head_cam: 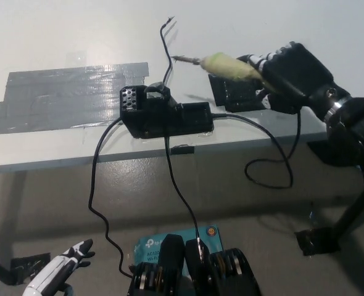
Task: The robot uses its right hand to grab and lift the soldering gun kept on the middle of the table and puts it in its base
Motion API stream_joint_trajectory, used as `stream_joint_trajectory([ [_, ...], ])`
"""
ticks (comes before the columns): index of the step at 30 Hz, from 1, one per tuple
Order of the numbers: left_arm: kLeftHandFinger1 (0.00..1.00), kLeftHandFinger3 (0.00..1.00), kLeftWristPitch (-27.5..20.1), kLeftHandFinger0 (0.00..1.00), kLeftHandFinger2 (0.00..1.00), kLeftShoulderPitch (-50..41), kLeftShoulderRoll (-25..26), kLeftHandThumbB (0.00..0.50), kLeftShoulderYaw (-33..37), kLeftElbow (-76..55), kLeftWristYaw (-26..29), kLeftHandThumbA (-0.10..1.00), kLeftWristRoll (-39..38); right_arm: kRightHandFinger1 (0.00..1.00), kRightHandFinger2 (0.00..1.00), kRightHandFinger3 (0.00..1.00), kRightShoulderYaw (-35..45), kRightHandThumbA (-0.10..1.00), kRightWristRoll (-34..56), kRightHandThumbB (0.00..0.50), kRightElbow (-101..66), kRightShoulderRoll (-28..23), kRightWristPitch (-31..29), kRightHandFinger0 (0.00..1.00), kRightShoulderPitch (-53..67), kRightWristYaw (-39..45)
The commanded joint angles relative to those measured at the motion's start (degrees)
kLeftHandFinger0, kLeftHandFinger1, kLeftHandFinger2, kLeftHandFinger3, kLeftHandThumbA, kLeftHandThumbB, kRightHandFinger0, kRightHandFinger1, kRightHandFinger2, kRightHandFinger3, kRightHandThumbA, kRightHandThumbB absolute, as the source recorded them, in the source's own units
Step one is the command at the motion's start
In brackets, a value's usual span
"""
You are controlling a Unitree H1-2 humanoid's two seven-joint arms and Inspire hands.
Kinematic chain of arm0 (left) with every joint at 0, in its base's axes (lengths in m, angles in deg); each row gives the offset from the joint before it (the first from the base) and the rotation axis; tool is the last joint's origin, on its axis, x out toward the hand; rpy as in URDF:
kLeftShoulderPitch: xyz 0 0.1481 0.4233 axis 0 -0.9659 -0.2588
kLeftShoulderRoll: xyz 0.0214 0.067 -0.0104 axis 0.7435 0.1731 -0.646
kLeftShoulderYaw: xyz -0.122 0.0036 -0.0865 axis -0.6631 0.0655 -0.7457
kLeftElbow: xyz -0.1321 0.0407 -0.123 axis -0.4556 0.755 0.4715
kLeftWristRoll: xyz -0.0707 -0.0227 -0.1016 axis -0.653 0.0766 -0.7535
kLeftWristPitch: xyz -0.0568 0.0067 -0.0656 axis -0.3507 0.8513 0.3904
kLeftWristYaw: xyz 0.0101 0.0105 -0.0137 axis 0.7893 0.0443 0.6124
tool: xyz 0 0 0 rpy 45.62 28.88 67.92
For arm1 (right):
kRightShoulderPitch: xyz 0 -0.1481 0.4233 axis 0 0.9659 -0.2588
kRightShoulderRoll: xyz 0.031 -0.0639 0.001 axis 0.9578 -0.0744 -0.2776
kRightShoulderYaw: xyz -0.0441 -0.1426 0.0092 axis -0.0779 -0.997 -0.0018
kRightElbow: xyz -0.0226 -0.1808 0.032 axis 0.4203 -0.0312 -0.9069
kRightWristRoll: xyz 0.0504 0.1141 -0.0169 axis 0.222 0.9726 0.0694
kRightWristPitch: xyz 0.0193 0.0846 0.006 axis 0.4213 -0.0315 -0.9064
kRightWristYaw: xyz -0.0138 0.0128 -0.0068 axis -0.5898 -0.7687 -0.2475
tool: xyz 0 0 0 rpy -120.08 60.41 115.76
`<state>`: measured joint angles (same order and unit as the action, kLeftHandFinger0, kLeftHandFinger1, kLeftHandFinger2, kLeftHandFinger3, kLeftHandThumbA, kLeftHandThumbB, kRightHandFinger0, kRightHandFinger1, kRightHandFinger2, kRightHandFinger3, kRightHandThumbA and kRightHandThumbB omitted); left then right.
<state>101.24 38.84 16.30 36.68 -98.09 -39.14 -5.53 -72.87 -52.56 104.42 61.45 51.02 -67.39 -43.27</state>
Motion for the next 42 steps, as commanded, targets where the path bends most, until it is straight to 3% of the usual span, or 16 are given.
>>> stream_joint_trajectory([
  [1,0.91,1.00,-0.95,0.93,0.91,0.37,0.36,0.086,-0.52,-0.45,-0.35,1.00,-0.37,0.00,0.20,0.08,-0.75,-0.10,-0.62,0.042,-1.48,-2.38,-7.15,0.00,-5.31,1.88],
  [5,0.91,1.00,-1.36,0.92,0.90,0.53,0.51,0.065,-0.54,-0.34,-0.55,1.00,-0.52,0.00,0.36,0.10,-0.67,-0.10,-0.51,0.040,-1.63,-2.74,-8.17,0.00,-6.00,2.81],
  [7,0.93,1.00,-0.72,0.93,0.91,0.55,0.50,0.067,-0.39,-0.72,-0.34,1.00,-0.11,0.00,0.28,0.04,-0.40,-0.10,-0.61,0.057,-1.13,-2.79,-8.12,0.00,-6.44,3.48],
  [10,0.96,1.00,-0.17,0.96,0.94,0.57,0.34,0.081,-0.55,-0.78,-0.40,1.00,-0.42,0.01,0.31,0.08,0.16,-0.10,-0.04,0.002,-0.33,-2.84,-8.54,0.00,-6.94,4.18],
  [16,0.93,1.00,-0.19,0.93,0.91,0.61,0.45,0.059,-0.42,-1.09,-0.45,1.00,-0.26,0.00,0.37,0.12,-0.07,-0.10,-2.46,0.021,2.70,-4.03,-12.72,0.00,-8.02,-0.52],
  [21,0.93,1.00,0.37,0.93,0.92,0.62,0.42,0.070,-0.40,-1.36,-0.36,1.00,-0.13,0.00,0.00,0.07,0.24,-0.10,-3.62,0.002,4.24,-4.68,-14.31,0.00,-8.47,-2.47],
  [27,0.92,1.00,0.88,0.93,0.92,0.70,0.43,0.065,-0.48,-2.14,-0.52,1.00,-0.37,0.00,0.43,0.20,-0.95,-0.10,-4.13,0.011,5.24,-5.39,-14.35,0.00,-9.09,-3.67],
  [28,0.92,1.00,0.90,0.93,0.92,0.77,0.36,0.067,-0.43,-2.12,-0.54,1.00,-0.40,0.00,0.44,0.21,-1.12,-0.10,-4.18,0.012,5.16,-5.52,-14.35,0.00,-9.11,-3.89],
  [29,0.92,1.00,1.12,0.93,0.92,0.85,0.44,0.074,-0.26,-2.32,-0.47,1.00,-0.07,0.00,0.40,0.23,-1.56,-0.10,-4.11,0.019,5.32,-5.58,-14.35,0.00,-9.33,-4.10],
  [32,0.92,1.00,1.58,0.92,0.92,1.01,0.30,0.050,-0.20,-2.79,-0.51,1.00,-0.19,0.00,0.02,0.12,-1.62,-0.10,-5.52,0.059,5.42,-4.90,-14.35,0.00,-9.59,-3.95],
  [33,0.92,1.00,1.73,0.92,0.92,1.00,0.29,0.049,-0.20,-2.86,-0.52,1.00,-0.21,0.00,0.02,0.12,-1.52,-0.10,-5.80,0.060,5.31,-4.80,-14.35,0.00,-9.51,-3.91],
  [34,0.92,1.00,1.56,0.92,0.91,1.24,0.34,0.055,-0.15,-2.45,-0.57,1.00,-0.18,0.00,0.06,0.16,-0.51,-0.10,-4.62,0.038,4.55,-3.67,-12.95,0.00,-9.26,0.03],
  [36,0.92,1.00,1.19,0.92,0.91,1.51,0.28,0.068,0.02,-2.10,-0.54,1.00,-0.02,0.00,0.39,0.26,-0.20,-0.10,-3.96,0.000,3.80,-3.35,-13.80,0.00,-9.21,0.06],
  [39,0.93,1.00,0.78,0.92,0.93,1.68,0.44,0.083,0.47,-2.08,-0.64,1.00,0.35,0.00,0.45,0.34,-0.95,-0.10,-5.48,0.000,3.07,-2.84,-13.35,0.00,-9.73,1.21],
  [40,0.92,1.00,1.39,0.92,0.92,1.88,0.17,0.076,0.46,-2.29,-0.55,1.00,0.23,0.00,0.39,0.30,-1.23,-0.10,-6.67,0.051,3.30,-2.75,-13.79,0.00,-9.91,-0.62],
  [42,0.93,1.00,0.61,0.93,0.94,1.87,0.20,0.067,0.35,-2.09,-0.65,1.00,-0.12,0.00,0.36,0.27,-0.68,-0.10,-6.11,0.045,3.34,-2.35,-13.06,0.00,-9.73,0.36],
])
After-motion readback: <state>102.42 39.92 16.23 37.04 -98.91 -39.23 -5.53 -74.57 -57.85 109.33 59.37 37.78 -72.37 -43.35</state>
